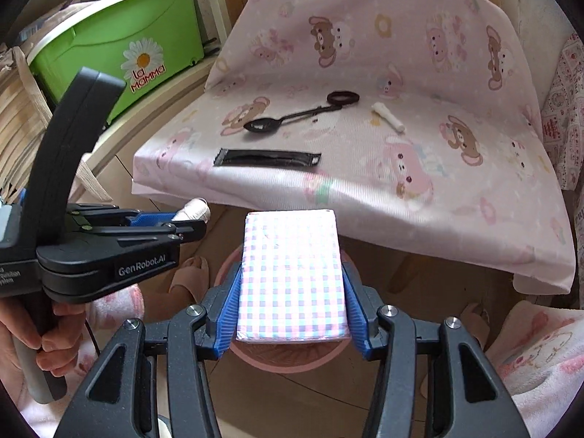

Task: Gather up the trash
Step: 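Carry the spool in the left tool and pack in the right tool down over the basket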

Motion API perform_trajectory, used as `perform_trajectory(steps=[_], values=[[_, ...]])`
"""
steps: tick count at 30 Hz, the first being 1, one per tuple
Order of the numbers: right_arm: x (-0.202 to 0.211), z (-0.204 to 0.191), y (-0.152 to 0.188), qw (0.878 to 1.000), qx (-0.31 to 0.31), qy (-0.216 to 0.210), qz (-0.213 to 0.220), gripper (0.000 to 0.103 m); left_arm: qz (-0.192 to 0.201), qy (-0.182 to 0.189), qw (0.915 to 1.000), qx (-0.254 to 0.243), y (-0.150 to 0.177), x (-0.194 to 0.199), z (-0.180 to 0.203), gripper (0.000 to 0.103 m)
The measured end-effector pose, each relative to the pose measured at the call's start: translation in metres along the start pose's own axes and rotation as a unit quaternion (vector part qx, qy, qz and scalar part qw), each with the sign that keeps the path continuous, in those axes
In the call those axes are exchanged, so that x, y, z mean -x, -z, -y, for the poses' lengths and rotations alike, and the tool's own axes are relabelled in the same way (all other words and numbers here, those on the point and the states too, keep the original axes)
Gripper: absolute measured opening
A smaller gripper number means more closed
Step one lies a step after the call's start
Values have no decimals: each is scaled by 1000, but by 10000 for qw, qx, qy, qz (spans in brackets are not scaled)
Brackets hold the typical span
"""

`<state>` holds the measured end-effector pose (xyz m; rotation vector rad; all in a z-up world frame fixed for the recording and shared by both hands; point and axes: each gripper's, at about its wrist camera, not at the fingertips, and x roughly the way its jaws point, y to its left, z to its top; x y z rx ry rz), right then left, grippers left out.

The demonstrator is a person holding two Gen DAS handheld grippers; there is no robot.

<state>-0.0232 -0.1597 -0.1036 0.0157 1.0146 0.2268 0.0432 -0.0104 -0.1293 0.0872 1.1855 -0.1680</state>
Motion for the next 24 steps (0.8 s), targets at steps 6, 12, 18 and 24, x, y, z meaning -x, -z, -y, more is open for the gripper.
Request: perform_trajectory(steps=[6, 12, 18, 24], values=[[-43, 5, 16, 9974, -162, 183, -678, 54, -455, -129, 9989, 8, 4, -31, -2, 22], [-92, 2, 37, 9921, -201, 534, -1116, 54, -1103, -238, 9932, 275, 11, -80, -8, 22], [-137, 11, 54, 9835, -708, 528, -1579, 54, -1626, -275, 9847, 557, 23, -116, -20, 22], [-164, 21, 64, 9784, -1009, 624, -1694, 54, -1538, -779, 9842, 410, 25, -141, -16, 22]])
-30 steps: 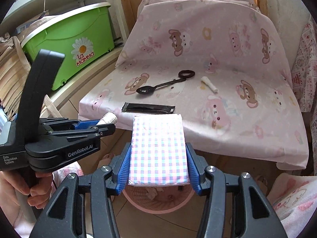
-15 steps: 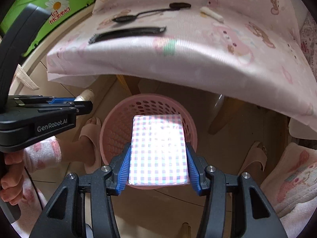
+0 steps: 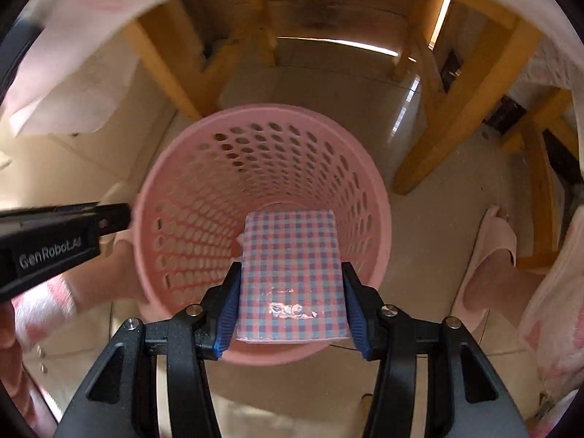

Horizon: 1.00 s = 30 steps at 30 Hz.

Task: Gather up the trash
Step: 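Carry the spool in the left tool and pack in the right tool down over the basket, then open the left tool to drop the spool while the right tool releases the pack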

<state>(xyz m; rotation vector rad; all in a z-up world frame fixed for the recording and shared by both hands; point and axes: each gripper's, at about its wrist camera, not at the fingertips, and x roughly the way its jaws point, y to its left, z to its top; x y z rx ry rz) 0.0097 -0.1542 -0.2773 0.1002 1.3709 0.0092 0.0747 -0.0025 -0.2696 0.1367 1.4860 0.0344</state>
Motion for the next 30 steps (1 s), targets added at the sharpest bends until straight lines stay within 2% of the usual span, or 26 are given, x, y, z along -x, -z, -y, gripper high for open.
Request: perform_trajectory(steps=[1, 4, 8, 15, 17, 22, 26, 30], values=[[-5, 4, -2, 9999, -153, -30, -23, 54, 4, -56, 10000, 14, -2, -6, 0, 22], [-18, 9, -5, 9994, -338, -9, -38, 54, 6, 226, 9996, 146, -6, -18, -5, 22], [-32, 12, -11, 9986, -476, -217, -11, 54, 35, 405, 9991, 120, -8, -37, -1, 22], [-54, 24, -22, 9979, -605, -192, 87, 54, 138, 262, 9995, 126, -16, -59, -1, 22], [-58, 30, -26, 9972, -740, -129, 44, 54, 123, 342, 9992, 186, -15, -63, -5, 22], [-59, 42, -29, 9941, -1030, -335, 68, 54, 329, 683, 9966, 312, -14, -56, -10, 22], [-58, 43, -28, 9911, -1137, -697, 55, 54, 495, 990, 9933, 340, -15, -46, -9, 22], [-53, 36, -30, 9901, -1080, -881, 161, 54, 623, 1104, 9914, 327, -19, -40, -6, 22]])
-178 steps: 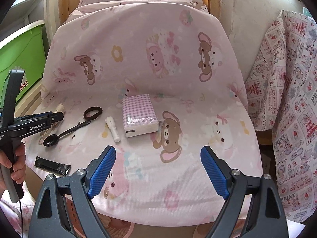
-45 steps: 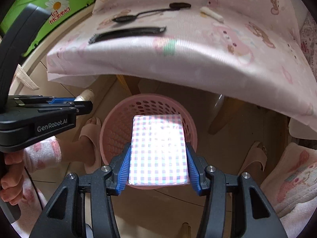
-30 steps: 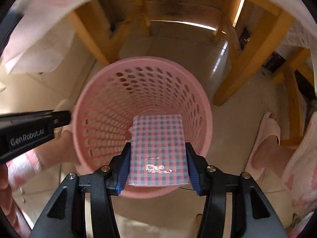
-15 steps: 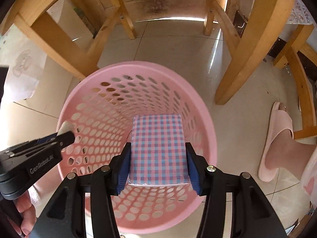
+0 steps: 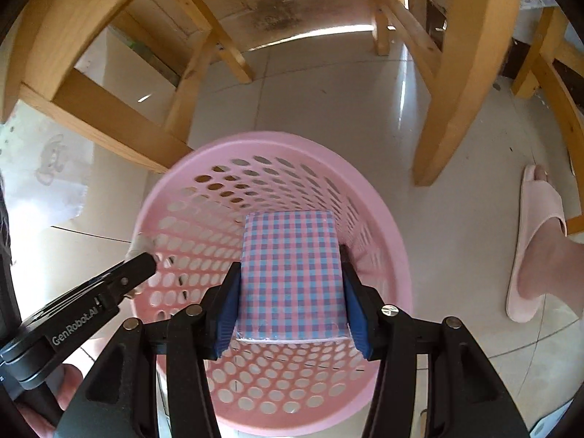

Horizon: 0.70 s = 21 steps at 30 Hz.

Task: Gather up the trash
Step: 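Open the left tool to drop the spool while the right tool releases the pack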

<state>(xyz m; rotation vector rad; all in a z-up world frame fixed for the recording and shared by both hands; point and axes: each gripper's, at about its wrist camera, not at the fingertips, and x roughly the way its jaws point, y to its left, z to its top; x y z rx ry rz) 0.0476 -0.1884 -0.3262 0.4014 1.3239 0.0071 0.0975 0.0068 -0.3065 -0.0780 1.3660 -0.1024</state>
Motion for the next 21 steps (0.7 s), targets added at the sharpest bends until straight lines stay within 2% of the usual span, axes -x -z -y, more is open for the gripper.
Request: perform_trajectory(steps=[6, 9, 11, 15, 17, 18, 19, 20, 21], values=[[-4, -6, 3, 10000, 0, 7, -83, 54, -119, 199, 9997, 119, -1, 1, -1, 22], [-8, -3, 5, 9998, -66, 70, -163, 54, -215, 160, 9996, 113, 2, -2, 1, 22], [-11, -2, 6, 9996, -72, 121, -227, 55, -362, 69, 9993, 52, 5, -8, 3, 22], [-20, -4, 9, 9980, 155, 288, -543, 54, -814, 172, 9964, -131, 12, -24, 8, 22], [-22, -6, 12, 9974, 225, 253, -631, 55, -951, 99, 9950, -283, 16, -28, 12, 22], [-24, -5, 12, 9971, 189, 184, -710, 55, -977, 47, 9947, -307, 18, -29, 13, 23], [-24, -4, 12, 9968, 134, 136, -770, 55, -1030, 27, 9942, -305, 19, -30, 14, 29], [-25, -2, 12, 9966, 38, 148, -814, 56, -1070, 47, 9939, -276, 20, -31, 14, 35], [-24, -1, 12, 9965, -33, 227, -802, 56, -1069, 79, 9939, -239, 20, -30, 13, 36]])
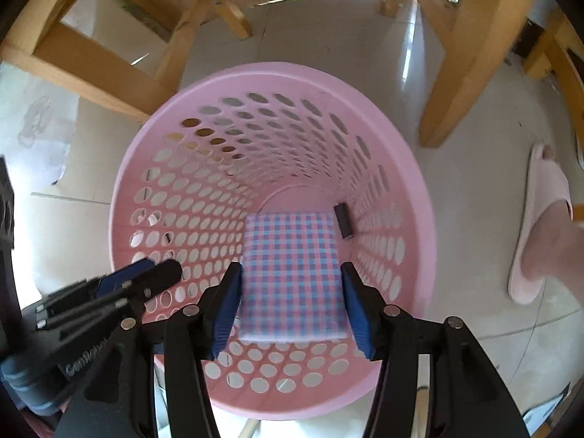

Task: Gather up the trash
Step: 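Open the left tool to drop the spool while the right tool releases the pack, then raise both open tools from the basket back over the sheet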

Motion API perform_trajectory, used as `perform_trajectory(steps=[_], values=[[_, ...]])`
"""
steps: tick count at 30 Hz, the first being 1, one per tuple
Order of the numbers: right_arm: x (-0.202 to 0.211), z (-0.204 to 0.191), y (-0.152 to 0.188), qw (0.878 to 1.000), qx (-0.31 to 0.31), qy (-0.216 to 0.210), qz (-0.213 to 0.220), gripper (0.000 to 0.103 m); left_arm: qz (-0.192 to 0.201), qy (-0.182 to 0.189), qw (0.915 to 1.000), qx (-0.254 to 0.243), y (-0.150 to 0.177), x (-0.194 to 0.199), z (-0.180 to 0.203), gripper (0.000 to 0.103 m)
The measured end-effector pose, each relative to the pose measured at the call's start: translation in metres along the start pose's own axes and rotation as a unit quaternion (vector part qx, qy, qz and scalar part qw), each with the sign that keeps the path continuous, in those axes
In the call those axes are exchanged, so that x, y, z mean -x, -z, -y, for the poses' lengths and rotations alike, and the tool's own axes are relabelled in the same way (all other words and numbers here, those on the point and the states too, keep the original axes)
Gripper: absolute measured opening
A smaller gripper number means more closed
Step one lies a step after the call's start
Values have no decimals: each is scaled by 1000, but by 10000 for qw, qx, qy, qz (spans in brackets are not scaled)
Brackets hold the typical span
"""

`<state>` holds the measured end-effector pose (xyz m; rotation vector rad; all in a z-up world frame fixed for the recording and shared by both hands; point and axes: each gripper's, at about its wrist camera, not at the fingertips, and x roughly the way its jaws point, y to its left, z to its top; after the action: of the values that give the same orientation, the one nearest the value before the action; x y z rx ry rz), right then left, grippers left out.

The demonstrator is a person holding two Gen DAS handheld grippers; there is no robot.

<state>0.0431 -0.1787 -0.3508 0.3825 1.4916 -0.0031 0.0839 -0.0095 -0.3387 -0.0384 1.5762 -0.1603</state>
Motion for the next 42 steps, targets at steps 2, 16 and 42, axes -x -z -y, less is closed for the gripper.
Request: perform_trajectory(steps=[2, 16, 42], values=[[4, 2, 2, 9999, -75, -1, 70, 56, 58, -17, 10000, 17, 0, 3, -2, 37], [33, -2, 1, 9991, -43, 2, 432, 60, 44, -484, 9982, -359, 9, 14, 13, 42], [213, -34, 36, 9651, 895, 845, 2310, 60, 1530, -869, 9810, -811, 26, 141, 52, 41]])
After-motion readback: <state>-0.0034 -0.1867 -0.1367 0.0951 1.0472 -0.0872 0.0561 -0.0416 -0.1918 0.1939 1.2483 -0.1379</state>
